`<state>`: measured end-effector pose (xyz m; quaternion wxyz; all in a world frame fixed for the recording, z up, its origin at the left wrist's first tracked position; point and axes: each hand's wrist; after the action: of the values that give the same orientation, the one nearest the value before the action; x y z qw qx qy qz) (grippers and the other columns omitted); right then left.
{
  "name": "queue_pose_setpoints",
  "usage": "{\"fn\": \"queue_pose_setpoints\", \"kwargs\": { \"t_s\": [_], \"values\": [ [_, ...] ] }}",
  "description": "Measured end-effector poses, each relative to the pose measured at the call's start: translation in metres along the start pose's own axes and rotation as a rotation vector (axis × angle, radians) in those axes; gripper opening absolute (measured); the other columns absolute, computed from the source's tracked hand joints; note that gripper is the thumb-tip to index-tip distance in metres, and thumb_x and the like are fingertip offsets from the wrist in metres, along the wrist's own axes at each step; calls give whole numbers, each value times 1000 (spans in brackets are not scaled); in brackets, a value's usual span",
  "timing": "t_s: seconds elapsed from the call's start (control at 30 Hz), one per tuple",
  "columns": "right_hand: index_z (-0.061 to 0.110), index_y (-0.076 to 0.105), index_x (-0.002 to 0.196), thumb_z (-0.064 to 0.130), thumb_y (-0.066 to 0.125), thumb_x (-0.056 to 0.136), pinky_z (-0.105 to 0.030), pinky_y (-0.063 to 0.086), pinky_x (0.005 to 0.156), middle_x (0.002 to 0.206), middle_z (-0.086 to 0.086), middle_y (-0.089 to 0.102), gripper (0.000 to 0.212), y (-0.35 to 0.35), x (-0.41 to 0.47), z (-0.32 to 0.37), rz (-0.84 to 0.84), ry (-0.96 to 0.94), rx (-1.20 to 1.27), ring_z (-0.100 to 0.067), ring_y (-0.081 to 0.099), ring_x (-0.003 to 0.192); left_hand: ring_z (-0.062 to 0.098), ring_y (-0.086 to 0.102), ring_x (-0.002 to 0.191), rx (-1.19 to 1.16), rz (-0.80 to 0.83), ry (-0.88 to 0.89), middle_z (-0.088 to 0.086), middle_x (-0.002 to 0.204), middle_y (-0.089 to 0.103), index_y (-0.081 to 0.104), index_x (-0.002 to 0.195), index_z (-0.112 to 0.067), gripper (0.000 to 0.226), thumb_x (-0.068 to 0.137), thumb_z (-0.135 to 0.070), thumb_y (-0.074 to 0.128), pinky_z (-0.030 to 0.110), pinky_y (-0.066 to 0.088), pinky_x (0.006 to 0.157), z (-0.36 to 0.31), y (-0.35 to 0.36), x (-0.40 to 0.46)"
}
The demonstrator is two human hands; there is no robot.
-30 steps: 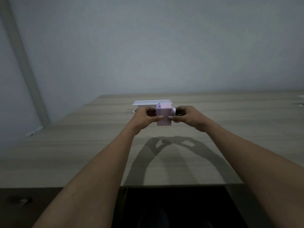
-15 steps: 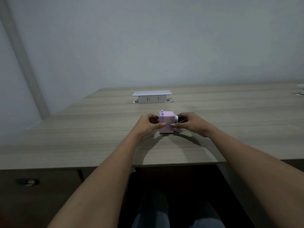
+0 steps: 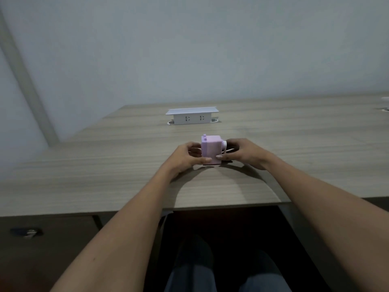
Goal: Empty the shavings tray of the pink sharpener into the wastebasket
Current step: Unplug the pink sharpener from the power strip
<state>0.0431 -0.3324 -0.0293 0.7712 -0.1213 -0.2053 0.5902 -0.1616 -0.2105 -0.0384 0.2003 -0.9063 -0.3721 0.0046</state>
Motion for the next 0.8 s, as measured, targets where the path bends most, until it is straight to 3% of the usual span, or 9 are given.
{"fn": "queue_pose_setpoints", "kwargs": {
  "t_s": [0.13,0.27,0.4,0.53,0.67,0.8],
  "values": [
    [5,72,115,10,83,82,-28,56,82,111,-17,76,35,-2,4,-4,19,13,11,-23,71,96,21,73,106,-15,20,5,12,118,75,62,133,-5,64,75,-5,89,13,57,73,1,-2,3],
    [9,72,110,11,83,83,-19,54,72,106,-14,76,29,-3,2,0,38,19,-4,-19,69,91,30,71,113,-16,20,3,16,117,75,65,130,-2,64,71,-5,91,22,59,83,4,-6,7],
    [3,71,116,12,82,84,-14,52,67,103,-12,75,35,-4,2,0,43,23,-21,-17,68,88,24,70,114,-12,7,-14,13,120,74,61,135,-3,71,71,-5,92,21,58,87,7,-19,3],
    [4,72,116,13,83,82,-19,57,78,112,-19,75,37,-4,2,-1,44,22,-15,-20,69,94,18,72,108,-21,-16,-29,9,118,73,60,136,-5,71,71,-6,91,18,59,82,11,-40,-8],
    [8,74,113,20,88,77,-38,57,95,110,-15,78,40,-6,5,-6,26,41,-8,-33,72,106,19,71,109,-27,-59,11,13,122,72,60,135,-2,67,74,-2,88,15,59,80,9,-57,-19],
    [9,73,119,22,91,74,-35,56,91,108,-9,79,50,-6,3,-3,25,48,3,-26,74,103,22,71,107,-23,-81,24,16,123,71,60,135,0,66,74,2,87,17,60,83,1,-68,-22]
  ]
}}
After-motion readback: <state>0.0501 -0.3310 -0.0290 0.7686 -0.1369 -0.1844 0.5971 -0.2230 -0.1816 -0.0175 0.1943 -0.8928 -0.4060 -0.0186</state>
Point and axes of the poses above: each hand's wrist, its own x-axis towards the middle knuckle, its own y-axis out of the palm, z = x × y
